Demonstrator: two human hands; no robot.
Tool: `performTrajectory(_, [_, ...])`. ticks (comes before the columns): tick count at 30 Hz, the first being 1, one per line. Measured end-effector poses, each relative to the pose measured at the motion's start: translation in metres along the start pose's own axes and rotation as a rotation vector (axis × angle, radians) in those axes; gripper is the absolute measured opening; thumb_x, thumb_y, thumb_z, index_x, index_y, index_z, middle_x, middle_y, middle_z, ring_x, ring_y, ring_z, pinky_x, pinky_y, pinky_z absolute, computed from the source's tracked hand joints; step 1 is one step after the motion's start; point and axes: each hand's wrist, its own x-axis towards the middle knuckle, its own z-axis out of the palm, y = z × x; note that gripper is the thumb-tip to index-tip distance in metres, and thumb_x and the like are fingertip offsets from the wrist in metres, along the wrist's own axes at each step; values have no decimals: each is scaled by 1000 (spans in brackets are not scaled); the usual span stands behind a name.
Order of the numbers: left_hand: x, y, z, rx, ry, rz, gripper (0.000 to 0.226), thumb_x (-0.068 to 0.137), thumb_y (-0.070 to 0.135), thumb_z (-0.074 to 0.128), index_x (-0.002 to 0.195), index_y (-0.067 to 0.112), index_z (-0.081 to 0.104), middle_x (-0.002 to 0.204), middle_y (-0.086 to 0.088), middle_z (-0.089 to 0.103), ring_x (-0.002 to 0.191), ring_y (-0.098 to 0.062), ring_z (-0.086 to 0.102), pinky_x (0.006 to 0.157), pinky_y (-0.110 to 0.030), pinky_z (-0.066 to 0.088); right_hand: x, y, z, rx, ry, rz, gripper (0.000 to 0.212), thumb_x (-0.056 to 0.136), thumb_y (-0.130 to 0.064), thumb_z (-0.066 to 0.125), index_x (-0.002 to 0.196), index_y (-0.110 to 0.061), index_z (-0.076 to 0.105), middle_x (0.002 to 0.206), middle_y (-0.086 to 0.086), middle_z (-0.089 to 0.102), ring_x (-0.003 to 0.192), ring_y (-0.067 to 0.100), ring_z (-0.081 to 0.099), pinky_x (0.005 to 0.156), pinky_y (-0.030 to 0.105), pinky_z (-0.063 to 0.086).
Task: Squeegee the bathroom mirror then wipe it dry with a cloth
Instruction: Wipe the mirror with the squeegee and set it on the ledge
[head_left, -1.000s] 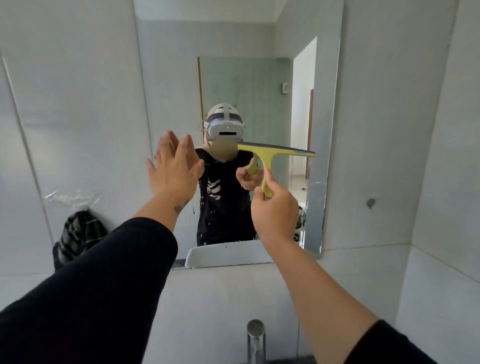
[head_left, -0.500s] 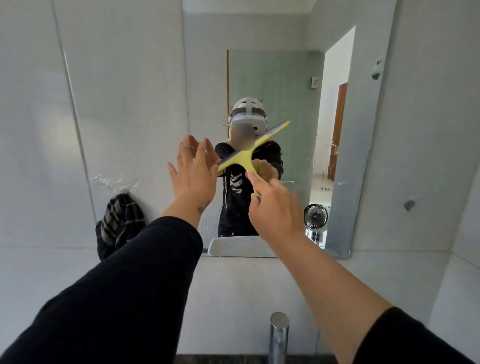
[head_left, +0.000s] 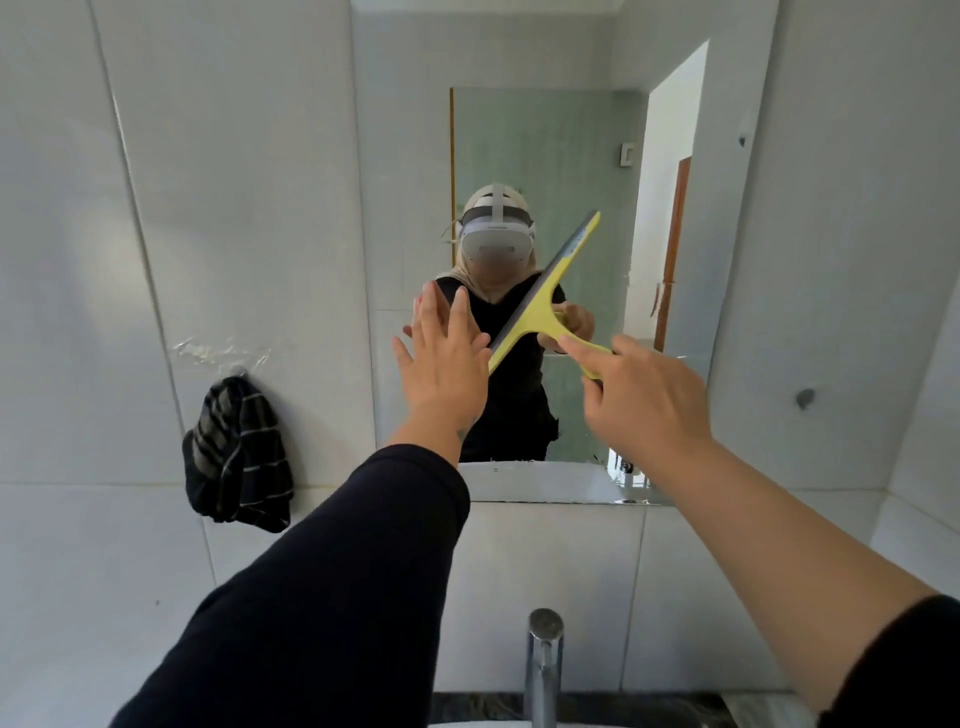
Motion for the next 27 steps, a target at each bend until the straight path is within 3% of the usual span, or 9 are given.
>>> performTrajectory(3, [2, 10, 5, 8, -9, 41, 62, 100, 38, 40, 152, 30, 7, 160, -3, -13, 148, -24, -8, 117, -56, 6, -6, 21, -1, -4, 25, 57, 49, 94, -27, 43, 137, -50, 37, 82, -6, 42, 66, 23, 44, 55, 28, 34])
performTrajectory(12, [3, 14, 22, 31, -48, 63, 64, 99, 39, 42, 152, 31, 7, 159, -5, -19, 147, -27, -11, 116, -55, 4, -29, 62, 14, 160, 89, 264, 45, 95, -32, 48, 137, -44, 41, 80, 2, 51, 67, 20, 45, 54, 27, 29])
performTrajectory(18, [4, 14, 23, 3, -39, 66, 63, 98, 37, 46, 151, 30, 12, 159, -6, -17, 147, -28, -10, 116, -57, 6, -43, 50, 38, 400, 142, 433, 45, 92, -28, 52, 135, -41, 47, 68, 3, 48, 60, 17, 41, 49, 26, 27])
performTrajectory(24, [3, 8, 17, -2, -28, 84, 60, 98, 39, 44, 150, 30, 16, 160, -5, -10, 148, -27, -3, 116, -57, 6, -56, 22, 57, 658, 179, 569, 44, 92, -24, 53, 135, -34, 50, 74, 4, 63, 60, 15, 47, 62, 27, 41])
performTrajectory(27, [2, -2, 12, 5, -9, 71, 58, 99, 40, 43, 150, 30, 17, 160, -4, -7, 148, -28, -1, 116, -58, 7, -57, 1, 60, 708, 168, 589, 44, 93, -24, 53, 136, -32, 49, 70, -2, 60, 59, 12, 48, 55, 17, 37])
